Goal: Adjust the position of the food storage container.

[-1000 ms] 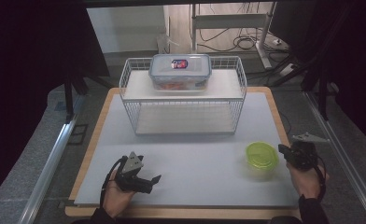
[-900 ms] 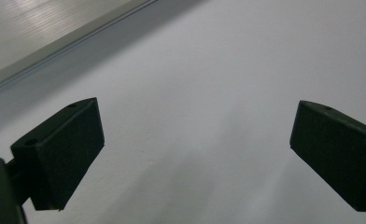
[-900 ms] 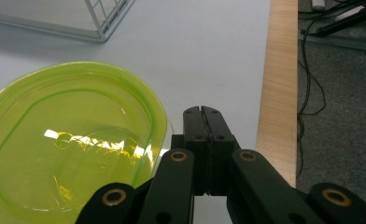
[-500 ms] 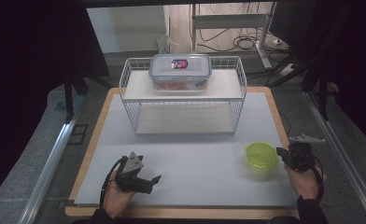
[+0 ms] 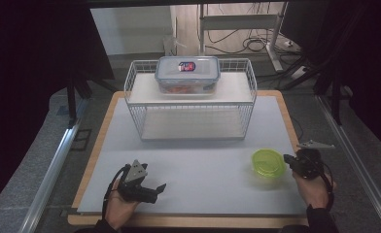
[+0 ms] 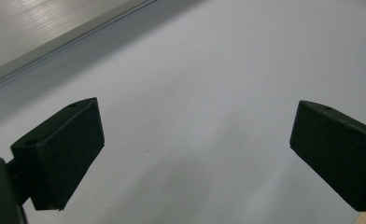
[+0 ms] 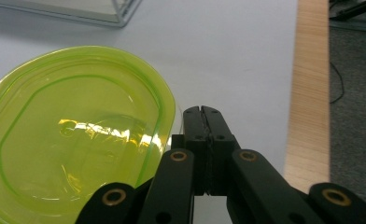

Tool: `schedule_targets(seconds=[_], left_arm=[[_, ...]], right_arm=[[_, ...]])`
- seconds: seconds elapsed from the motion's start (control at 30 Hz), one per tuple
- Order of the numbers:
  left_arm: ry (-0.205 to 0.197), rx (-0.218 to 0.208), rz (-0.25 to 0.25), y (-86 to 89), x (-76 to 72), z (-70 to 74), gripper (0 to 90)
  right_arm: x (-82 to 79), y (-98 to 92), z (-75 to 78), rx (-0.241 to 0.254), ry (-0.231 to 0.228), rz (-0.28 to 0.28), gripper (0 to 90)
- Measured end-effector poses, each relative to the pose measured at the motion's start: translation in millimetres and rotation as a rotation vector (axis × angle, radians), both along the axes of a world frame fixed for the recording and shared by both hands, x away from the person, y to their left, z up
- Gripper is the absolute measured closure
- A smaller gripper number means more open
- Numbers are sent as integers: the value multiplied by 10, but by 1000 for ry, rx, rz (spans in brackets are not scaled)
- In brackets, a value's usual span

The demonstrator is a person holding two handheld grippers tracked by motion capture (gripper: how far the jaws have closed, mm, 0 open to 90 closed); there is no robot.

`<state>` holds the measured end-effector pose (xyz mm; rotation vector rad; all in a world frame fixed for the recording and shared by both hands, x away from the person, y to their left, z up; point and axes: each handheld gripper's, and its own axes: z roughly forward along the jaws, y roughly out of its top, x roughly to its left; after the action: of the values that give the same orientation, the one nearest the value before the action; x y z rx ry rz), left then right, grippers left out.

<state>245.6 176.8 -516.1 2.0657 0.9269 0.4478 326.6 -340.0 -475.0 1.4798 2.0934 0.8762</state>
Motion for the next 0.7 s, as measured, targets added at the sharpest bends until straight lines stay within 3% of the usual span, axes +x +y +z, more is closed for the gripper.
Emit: schedule_targets(seconds=[0.27,0.7], left_arm=[[-2,-1,3,2,-4,6,26],[0,3,-1,-11,-2,4,26]], right_arm=[[-49,157,-4,17,18,36,898],[-220,242,-12,36,37,72,898]])
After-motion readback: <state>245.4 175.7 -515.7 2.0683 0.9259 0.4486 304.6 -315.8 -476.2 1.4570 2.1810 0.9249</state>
